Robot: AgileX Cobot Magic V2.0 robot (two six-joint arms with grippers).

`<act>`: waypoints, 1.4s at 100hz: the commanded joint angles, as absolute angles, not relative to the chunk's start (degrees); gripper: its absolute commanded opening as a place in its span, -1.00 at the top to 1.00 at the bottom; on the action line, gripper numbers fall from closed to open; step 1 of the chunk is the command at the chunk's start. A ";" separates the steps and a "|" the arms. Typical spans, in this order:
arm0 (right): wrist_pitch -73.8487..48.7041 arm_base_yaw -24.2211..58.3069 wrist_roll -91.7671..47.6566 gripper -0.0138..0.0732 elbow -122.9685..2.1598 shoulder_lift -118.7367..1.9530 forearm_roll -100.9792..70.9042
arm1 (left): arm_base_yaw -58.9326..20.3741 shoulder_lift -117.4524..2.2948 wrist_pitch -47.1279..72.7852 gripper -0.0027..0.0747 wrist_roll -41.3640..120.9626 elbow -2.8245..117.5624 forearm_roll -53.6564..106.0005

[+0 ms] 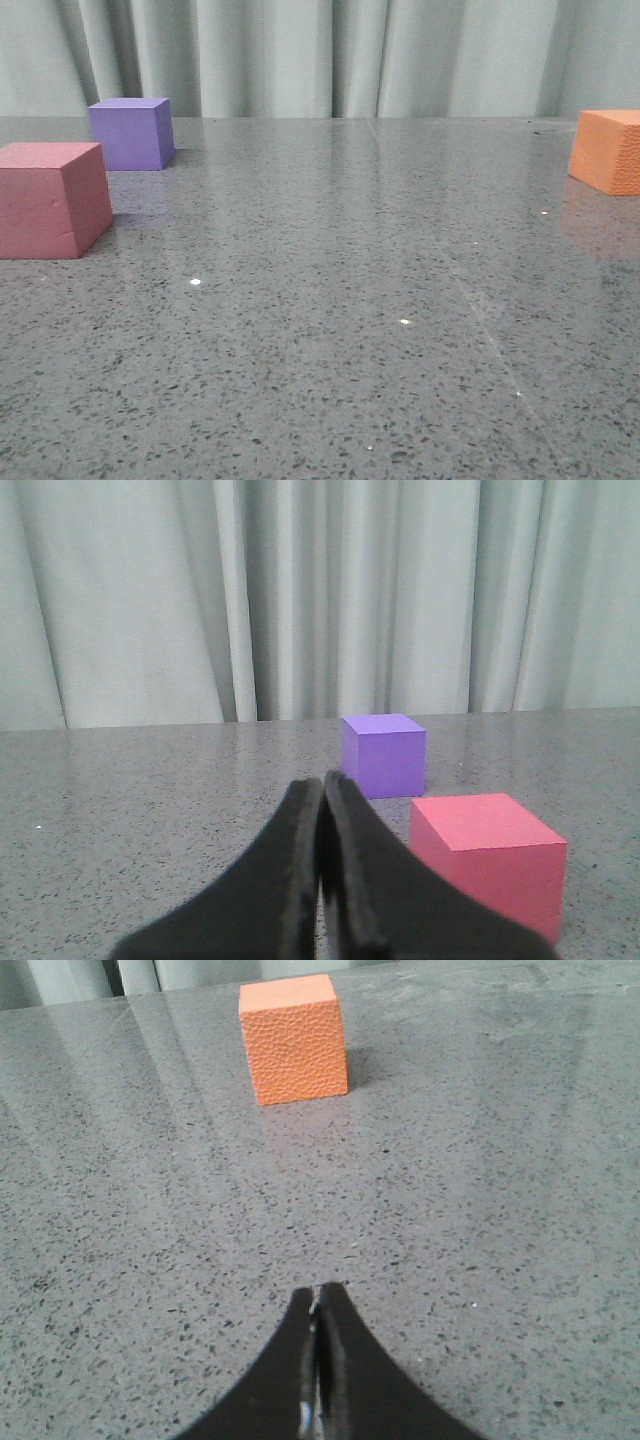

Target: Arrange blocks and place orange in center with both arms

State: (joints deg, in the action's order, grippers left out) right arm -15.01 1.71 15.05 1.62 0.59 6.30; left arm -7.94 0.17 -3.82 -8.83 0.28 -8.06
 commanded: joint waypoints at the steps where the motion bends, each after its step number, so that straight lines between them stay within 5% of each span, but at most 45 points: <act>1: -10.23 1.36 14.53 0.84 0.82 1.76 6.43 | -7.89 2.12 -8.04 0.98 -8.94 -2.88 -8.03; 49: -10.23 1.36 14.53 0.84 0.82 1.76 6.43 | -7.89 2.12 -8.04 0.98 -8.94 -2.88 -8.03; 111: 13.54 1.36 14.53 0.84 0.51 1.76 8.27 | -7.89 2.12 -8.04 0.98 -8.94 -2.88 -8.03; 140: -16.80 1.36 14.53 0.84 -20.16 -5.44 8.13 | -7.89 2.12 -8.04 0.98 -8.94 -2.88 -8.03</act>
